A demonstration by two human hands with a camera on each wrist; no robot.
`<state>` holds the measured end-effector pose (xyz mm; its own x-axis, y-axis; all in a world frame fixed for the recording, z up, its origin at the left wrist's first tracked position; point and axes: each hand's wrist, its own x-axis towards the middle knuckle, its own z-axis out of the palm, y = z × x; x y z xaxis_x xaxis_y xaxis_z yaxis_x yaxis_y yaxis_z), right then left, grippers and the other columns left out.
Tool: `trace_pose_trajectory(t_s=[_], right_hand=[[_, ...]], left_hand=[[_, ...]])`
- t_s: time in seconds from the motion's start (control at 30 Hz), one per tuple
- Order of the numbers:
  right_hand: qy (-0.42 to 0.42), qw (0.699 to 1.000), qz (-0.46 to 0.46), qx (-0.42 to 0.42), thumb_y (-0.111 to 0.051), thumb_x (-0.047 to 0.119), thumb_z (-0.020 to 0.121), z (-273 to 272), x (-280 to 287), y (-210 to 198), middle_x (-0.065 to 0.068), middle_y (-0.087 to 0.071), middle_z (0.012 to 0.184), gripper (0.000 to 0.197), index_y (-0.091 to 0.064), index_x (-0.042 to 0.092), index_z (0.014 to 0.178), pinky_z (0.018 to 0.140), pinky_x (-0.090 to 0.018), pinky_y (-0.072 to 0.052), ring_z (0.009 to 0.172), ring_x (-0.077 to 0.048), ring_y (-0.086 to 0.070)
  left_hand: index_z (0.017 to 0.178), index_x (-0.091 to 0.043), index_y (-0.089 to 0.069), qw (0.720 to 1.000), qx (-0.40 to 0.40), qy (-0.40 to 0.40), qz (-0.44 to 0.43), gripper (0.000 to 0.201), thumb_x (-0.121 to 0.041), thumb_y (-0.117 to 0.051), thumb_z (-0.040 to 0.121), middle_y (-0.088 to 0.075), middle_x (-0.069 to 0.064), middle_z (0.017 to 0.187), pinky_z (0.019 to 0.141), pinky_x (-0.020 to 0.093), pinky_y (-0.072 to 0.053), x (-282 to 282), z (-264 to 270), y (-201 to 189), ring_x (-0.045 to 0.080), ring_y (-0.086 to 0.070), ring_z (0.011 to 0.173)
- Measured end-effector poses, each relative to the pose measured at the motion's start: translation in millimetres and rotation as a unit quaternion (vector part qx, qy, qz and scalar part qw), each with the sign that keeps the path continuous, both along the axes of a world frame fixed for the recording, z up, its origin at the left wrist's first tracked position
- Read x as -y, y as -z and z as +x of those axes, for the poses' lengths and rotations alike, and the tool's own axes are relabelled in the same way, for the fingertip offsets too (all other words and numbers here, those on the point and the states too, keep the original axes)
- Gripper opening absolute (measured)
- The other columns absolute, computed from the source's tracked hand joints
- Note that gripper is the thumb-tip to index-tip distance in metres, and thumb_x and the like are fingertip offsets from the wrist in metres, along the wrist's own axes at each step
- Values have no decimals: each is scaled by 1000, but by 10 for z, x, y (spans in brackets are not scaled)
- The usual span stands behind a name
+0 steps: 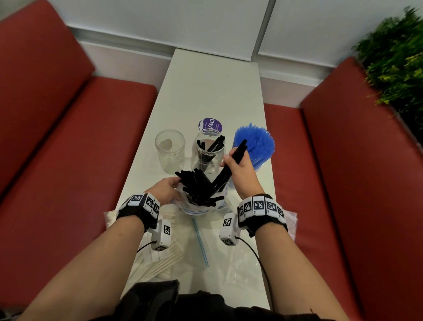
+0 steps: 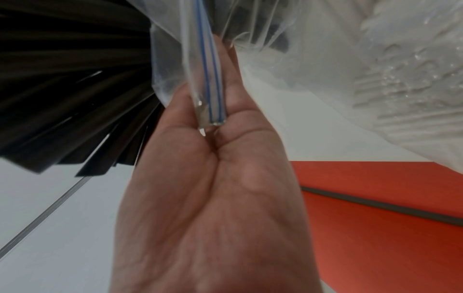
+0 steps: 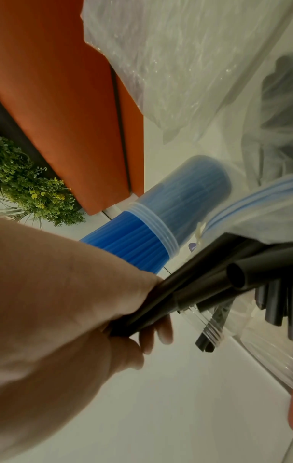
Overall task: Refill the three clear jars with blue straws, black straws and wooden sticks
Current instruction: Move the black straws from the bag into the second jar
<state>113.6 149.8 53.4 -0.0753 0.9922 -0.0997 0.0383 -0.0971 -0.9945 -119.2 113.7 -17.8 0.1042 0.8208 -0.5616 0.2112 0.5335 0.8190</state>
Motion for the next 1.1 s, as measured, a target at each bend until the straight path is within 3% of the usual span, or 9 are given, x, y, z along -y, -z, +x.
trace_pose_trajectory(t_s=[0.1, 0.23, 0.37, 0.53, 0.73, 0.83, 0.9, 0.97, 1.1], right_hand=[[20, 1000, -6, 5, -60, 27, 97, -44, -35, -1, 4, -56, 80, 11, -50, 24, 95, 89, -42, -51, 79, -16, -57], [12, 999, 30, 9, -59, 23, 98, -109, -185, -287, 4, -54, 77, 11, -48, 25, 96, 93, -55, -50, 79, -21, -53], [20, 993, 116, -31, -61, 22, 93, -98, -502, -875, 11, -54, 76, 13, -48, 24, 97, 83, -37, -51, 76, -17, -55], [52, 978, 192, -66, -62, 16, 96, -207, -802, -1261, -8, -47, 94, 16, -48, 21, 99, 84, -32, -53, 77, -16, -55], [60, 984, 164, -27, -59, 12, 99, -500, -981, -934, 3, -47, 90, 16, -43, 17, 99, 84, -33, -49, 79, -17, -54], [52, 988, 146, 7, -58, 13, 100, -612, -1057, -743, 6, -48, 88, 16, -42, 16, 100, 79, -26, -49, 81, -19, -57], [43, 990, 132, 24, -59, 15, 100, -664, -1091, -623, 7, -50, 87, 17, -42, 15, 101, 82, -30, -48, 85, -19, -59], [34, 993, 111, 30, -60, 15, 98, -686, -1109, -511, 7, -52, 87, 17, -43, 15, 100, 86, -35, -48, 87, -18, -59], [-3, 996, 76, 34, -68, 11, 92, -634, -1086, -331, -2, -60, 93, 28, -45, 17, 107, 85, -34, -49, 84, -17, -58]], left_hand=[[133, -2, -58, 1000, 1, 0, -3, 61, 27, -52, 80, -62, 19, 132, 100, 61, -49, -1, 3, -4, 37, -62, 120], [126, -5, -61, 1000, 1, 2, -2, 56, 26, -53, 80, -64, 18, 130, 99, 56, -52, -15, 0, 0, 37, -63, 118], [121, -12, -63, 1000, 9, 0, -4, 56, 25, -55, 80, -62, 17, 132, 98, 59, -52, 0, -12, 34, 36, -65, 116], [123, -12, -63, 1000, 6, -1, -11, 56, 24, -56, 81, -57, 18, 138, 98, 60, -51, -5, -24, 79, 38, -64, 117], [125, -11, -63, 1000, -22, 10, -15, 56, 23, -58, 81, -57, 18, 137, 98, 58, -52, -53, -30, 91, 38, -63, 117], [130, -10, -61, 999, -37, 15, -22, 58, 21, -59, 81, -56, 19, 138, 98, 57, -53, -73, -35, 116, 37, -62, 119], [130, -9, -61, 998, -48, 19, -22, 57, 20, -61, 81, -56, 19, 137, 97, 56, -54, -81, -44, 129, 37, -62, 119], [126, -9, -63, 998, -53, 25, -22, 53, 20, -61, 81, -58, 19, 135, 97, 55, -54, -89, -59, 147, 38, -63, 117], [108, -17, -68, 999, -28, 20, -32, 49, 23, -56, 82, -62, 20, 128, 95, 55, -55, -95, -79, 152, 40, -68, 110]])
